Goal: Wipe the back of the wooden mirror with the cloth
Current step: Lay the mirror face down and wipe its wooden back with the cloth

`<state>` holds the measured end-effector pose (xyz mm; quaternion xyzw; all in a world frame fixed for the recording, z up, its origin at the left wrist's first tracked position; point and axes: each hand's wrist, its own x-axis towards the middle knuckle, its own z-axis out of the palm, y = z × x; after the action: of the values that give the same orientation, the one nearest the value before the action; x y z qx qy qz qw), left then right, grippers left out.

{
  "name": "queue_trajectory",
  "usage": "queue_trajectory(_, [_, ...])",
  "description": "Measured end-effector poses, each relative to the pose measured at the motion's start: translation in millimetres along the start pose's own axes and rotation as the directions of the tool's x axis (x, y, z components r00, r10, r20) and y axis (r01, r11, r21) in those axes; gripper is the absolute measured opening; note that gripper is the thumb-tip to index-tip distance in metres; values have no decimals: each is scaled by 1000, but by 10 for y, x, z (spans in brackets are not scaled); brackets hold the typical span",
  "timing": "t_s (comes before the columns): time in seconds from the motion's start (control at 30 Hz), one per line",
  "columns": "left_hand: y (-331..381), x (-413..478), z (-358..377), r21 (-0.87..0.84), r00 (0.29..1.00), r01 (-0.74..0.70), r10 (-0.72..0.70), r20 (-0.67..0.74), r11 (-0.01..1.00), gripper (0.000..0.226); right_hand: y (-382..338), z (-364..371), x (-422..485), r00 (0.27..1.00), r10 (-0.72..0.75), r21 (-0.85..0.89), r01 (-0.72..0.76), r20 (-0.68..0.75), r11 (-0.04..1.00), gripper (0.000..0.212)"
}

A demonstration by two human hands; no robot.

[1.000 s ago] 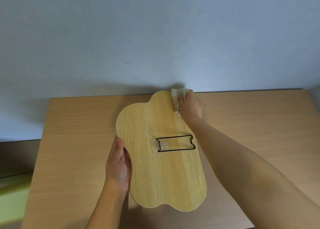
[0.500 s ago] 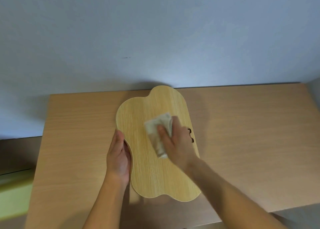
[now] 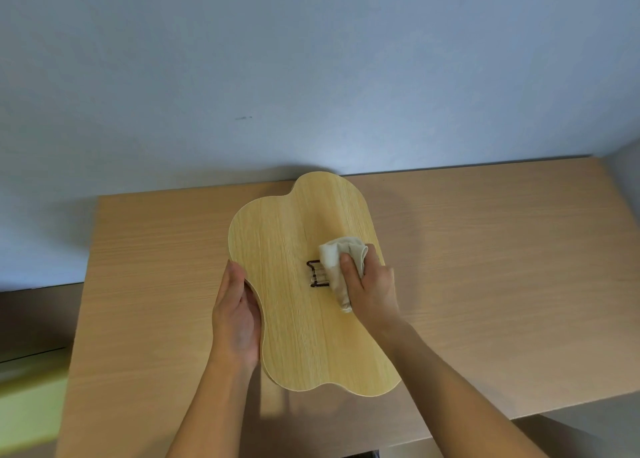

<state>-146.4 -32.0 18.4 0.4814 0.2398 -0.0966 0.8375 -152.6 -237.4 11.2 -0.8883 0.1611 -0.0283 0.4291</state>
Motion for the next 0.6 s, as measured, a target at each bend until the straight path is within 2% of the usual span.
queue_trajectory(0.1, [-1,2,0,4,1000,10,-10,-6,1000,61,244,-112,38,995,71,-111,-78,-68,991,29])
queue_trajectory(0.2, [-2,-2,6,-5,1000,10,-10,-4,1000,65,492,-303,90,987,112,-242,-136,-111,961,26])
queue_trajectory(0.33, [0,-9,28,-26,1000,13,-13,-28,1000,53,529,-445,176,989,64,-376,-111,-136,920,22])
queue_trajectory(0.43, [9,-3,48,-35,999,22,-23,-37,999,41,251,-433,162,976,-2,-267,-59,-219,962,28])
queue_trajectory(0.53, [19,2,59,-28,999,27,-28,-42,999,38,-139,-294,52,994,-74,-52,70,-86,996,37])
queue_trajectory(0.6, [22,6,53,-16,999,23,-24,-35,1000,38,-305,-133,-23,991,-132,-28,131,-3,991,35])
